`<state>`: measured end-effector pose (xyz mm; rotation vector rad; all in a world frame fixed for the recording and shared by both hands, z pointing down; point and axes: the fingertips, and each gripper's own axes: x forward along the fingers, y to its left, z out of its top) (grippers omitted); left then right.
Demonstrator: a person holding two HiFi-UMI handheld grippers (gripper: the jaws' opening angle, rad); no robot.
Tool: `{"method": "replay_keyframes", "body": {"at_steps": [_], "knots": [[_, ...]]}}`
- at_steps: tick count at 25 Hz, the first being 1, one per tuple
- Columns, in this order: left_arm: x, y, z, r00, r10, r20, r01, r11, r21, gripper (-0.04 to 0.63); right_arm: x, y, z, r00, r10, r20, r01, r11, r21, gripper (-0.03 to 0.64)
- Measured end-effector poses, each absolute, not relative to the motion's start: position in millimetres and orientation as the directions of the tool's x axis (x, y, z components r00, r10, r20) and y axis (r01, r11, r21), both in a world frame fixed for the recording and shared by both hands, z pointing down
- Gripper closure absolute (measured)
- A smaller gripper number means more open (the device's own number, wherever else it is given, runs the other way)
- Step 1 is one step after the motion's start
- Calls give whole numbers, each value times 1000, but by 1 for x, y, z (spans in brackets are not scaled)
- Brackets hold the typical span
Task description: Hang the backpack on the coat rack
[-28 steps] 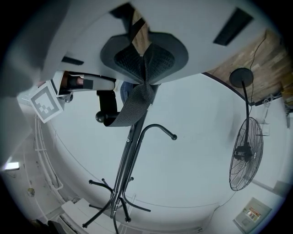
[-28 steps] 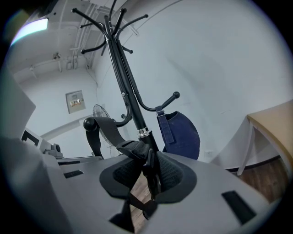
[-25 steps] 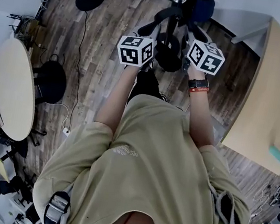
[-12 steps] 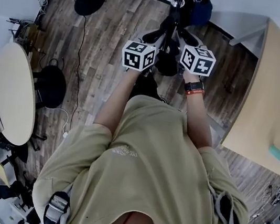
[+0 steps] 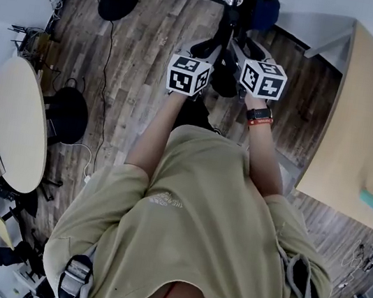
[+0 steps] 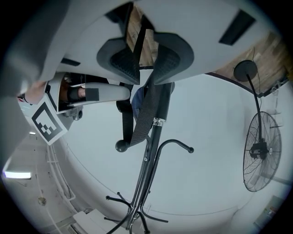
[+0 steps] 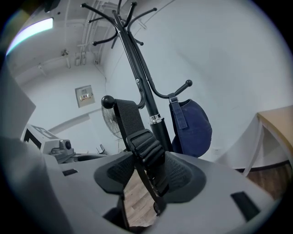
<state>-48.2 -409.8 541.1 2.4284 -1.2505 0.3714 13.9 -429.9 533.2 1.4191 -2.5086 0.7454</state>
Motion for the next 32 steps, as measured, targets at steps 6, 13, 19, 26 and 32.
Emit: {"method": "replay_keyframes", "body": {"at_steps": [6, 13, 19, 26, 32], "knots": [[-53, -391, 525, 548, -750, 369, -836, -507, 210, 488, 21, -409, 522, -530, -769, 358, -842, 425, -332, 426], [-59, -369, 496, 500, -810, 306, -866, -463, 189, 488, 42, -382, 505, -514, -788, 338, -851, 422, -311, 428], [-55, -345, 464, 476, -844, 246, -879, -447, 166, 492, 72, -357, 490, -495, -809, 318, -863, 413, -292, 459], [-57, -310, 433, 453, -872, 188, -892, -439, 113, 519, 92, -328, 468, -481, -832, 275, -872, 423, -246, 499], [-67, -291, 427, 405, -902, 150, -914, -394, 99, 547, 104, -305, 455, -469, -848, 246, -881, 427, -205, 537]]}}
